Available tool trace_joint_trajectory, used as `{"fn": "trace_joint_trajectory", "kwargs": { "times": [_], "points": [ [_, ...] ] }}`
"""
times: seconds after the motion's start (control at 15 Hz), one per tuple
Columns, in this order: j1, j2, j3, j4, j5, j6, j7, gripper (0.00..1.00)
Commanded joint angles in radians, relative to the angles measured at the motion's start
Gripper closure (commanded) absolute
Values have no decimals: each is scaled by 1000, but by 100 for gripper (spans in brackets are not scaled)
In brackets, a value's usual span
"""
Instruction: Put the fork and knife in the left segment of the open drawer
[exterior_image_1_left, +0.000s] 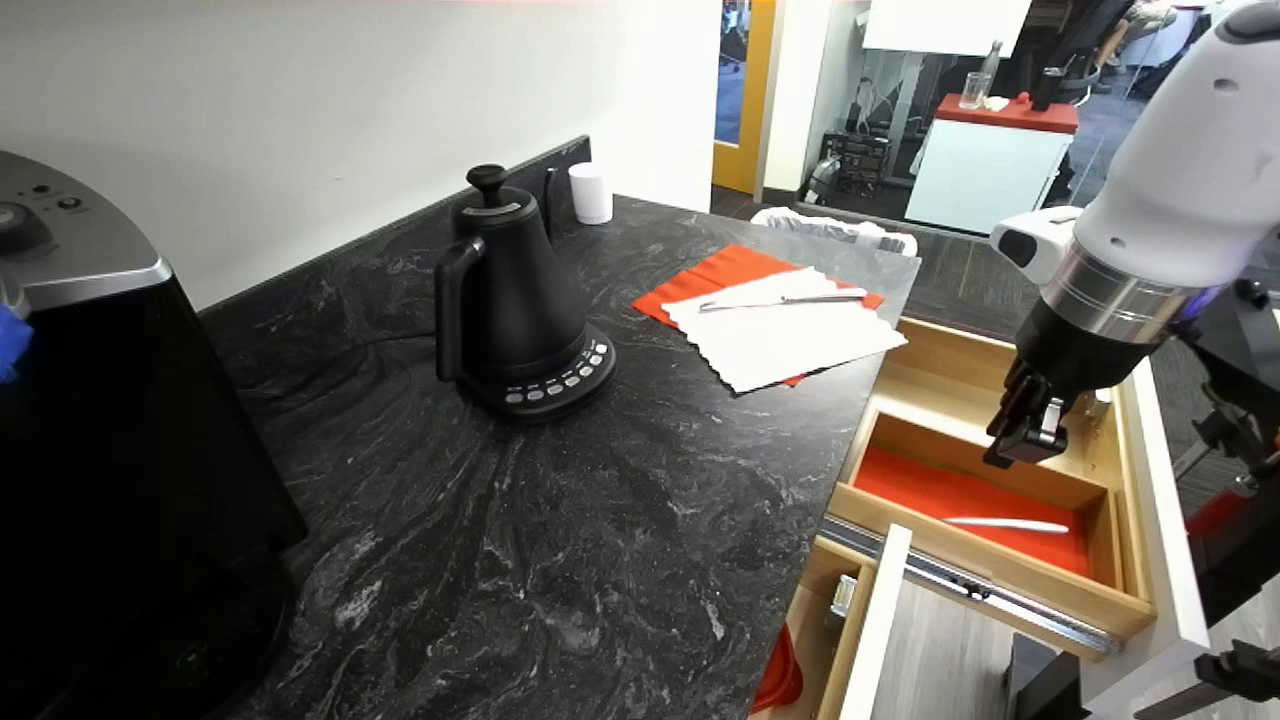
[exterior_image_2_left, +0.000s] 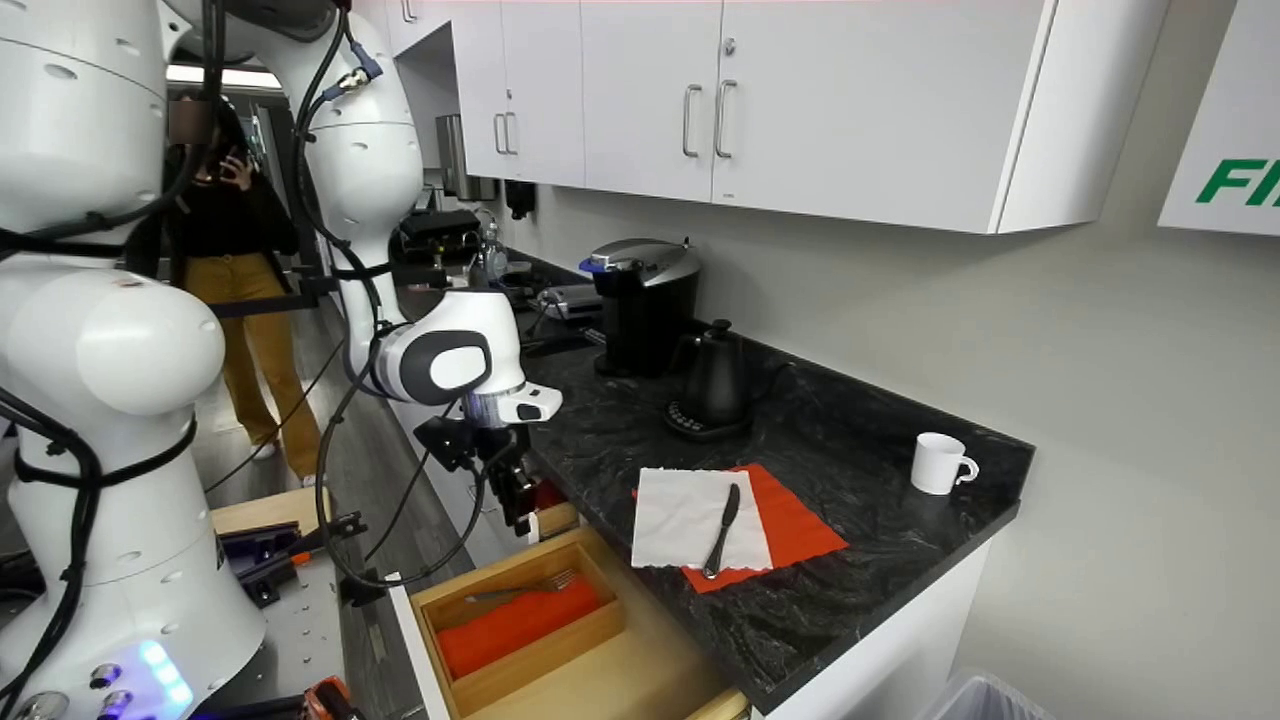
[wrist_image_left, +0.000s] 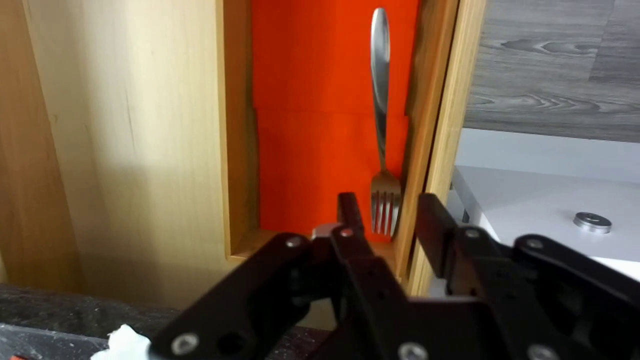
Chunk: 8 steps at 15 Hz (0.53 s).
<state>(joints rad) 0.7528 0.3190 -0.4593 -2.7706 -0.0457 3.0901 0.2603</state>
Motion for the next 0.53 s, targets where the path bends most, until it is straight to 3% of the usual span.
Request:
{"fn": "trace_joint_trajectory", "kwargs": {
  "times": [0.0,0.2,0.33,0.47],
  "points": [
    [50,-25,-32,3,-18,-54,0,34],
    [-3,-30,21,16,-13,-40,-44,16],
    [-16,-20,17,44,-31,-54,-87,3],
    [-17,-10,-19,89,-72,-99,-155,0]
  ]
}}
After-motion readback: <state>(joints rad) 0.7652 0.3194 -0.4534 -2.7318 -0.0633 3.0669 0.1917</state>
